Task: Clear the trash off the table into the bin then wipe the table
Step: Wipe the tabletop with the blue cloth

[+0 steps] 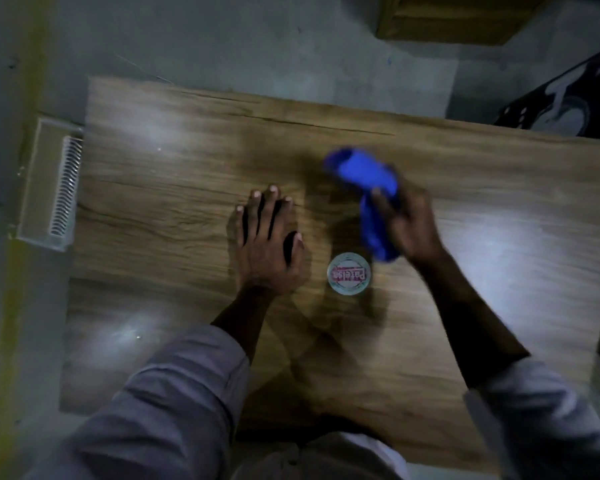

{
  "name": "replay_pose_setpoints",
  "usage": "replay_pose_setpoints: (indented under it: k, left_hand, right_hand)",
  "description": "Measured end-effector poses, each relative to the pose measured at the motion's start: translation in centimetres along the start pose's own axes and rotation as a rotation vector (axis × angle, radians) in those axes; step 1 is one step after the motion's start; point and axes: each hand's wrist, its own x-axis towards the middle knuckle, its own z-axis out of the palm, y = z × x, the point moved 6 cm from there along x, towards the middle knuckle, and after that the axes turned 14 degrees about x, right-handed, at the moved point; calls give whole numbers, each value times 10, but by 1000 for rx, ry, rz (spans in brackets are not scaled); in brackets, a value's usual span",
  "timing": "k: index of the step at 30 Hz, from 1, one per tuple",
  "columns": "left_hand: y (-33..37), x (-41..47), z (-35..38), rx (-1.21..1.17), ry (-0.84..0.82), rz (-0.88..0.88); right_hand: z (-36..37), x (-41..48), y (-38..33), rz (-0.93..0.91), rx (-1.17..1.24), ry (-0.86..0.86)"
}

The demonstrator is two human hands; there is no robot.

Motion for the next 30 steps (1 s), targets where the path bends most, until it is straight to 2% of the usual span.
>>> replay_pose_setpoints:
  k: [2, 4, 5, 7, 9, 10, 11, 13, 14, 16, 17, 20, 22, 25, 30]
  left_hand:
    - [1, 0, 0, 18, -8, 13]
    - [2, -2, 2, 19, 9, 18]
    - [0, -1, 2, 11, 17, 16]
    - [-1, -2, 0, -10, 51, 8]
    - [-4, -2, -1, 65, 114, 57]
    - [-5, 0, -1, 129, 132, 75]
    - [-7, 0, 2, 143, 121, 89]
    - [-6, -3, 6, 73, 55, 58]
    - [-4, -3, 6, 63, 41, 56]
    - [-2, -5, 1, 42, 48, 38]
    - [0, -5, 0, 42, 49, 40]
    - [0, -6, -3, 20, 85, 33]
    - [-2, -7, 1, 3, 131, 57]
    - [-10, -5, 6, 15, 217, 82]
    - [-15, -8, -2, -188, 149, 72]
  right_hand:
    - [-20, 39, 3, -44, -267, 112]
    - [-12, 55, 20, -38, -601, 138]
    - [3, 52, 26, -98, -707, 110]
    - [44, 21, 37, -228, -837, -84]
    - [78, -36, 42, -333, -738, -287]
    - [82, -63, 39, -296, -577, -337]
    - [79, -83, 37, -183, -350, -336]
    - [51, -98, 28, 75, 41, -175]
    - [32, -89, 21, 103, 124, -51]
    - [-5, -56, 11, 51, 30, 170]
    - [-15, -34, 8, -2, -87, 189]
    - [6, 1, 20, -142, -550, 86]
    - [45, -14, 37, -238, -773, -98]
    - [86, -87, 44, -289, -750, -235]
    - [97, -198, 38, -70, -389, -309]
